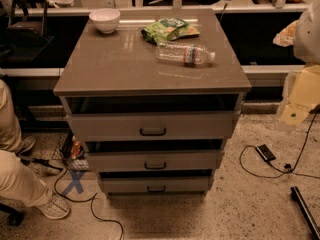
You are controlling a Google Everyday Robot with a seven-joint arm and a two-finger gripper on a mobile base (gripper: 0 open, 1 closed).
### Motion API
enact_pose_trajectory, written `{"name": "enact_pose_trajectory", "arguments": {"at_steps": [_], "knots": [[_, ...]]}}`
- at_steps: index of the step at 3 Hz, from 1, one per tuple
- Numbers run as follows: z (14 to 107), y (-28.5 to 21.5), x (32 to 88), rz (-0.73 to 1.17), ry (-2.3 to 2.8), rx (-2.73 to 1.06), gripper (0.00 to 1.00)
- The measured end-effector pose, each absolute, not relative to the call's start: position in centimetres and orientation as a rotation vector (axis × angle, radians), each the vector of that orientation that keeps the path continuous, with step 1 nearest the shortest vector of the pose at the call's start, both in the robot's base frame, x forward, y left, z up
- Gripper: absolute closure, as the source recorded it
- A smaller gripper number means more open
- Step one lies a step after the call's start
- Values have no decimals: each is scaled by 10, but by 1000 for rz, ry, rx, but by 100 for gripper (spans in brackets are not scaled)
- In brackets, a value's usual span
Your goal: Open middle drawer
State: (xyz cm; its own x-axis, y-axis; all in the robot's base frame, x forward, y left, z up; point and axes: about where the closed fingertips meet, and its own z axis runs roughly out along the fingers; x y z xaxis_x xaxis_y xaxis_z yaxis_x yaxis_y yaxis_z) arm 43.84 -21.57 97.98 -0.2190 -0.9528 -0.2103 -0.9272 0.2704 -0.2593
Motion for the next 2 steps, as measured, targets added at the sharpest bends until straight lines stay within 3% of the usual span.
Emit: {"name": "enact_pose_trajectory", "arguments": {"at_steps": [2], "knots": [[957, -219, 440, -41, 2210, -1691, 0]]}}
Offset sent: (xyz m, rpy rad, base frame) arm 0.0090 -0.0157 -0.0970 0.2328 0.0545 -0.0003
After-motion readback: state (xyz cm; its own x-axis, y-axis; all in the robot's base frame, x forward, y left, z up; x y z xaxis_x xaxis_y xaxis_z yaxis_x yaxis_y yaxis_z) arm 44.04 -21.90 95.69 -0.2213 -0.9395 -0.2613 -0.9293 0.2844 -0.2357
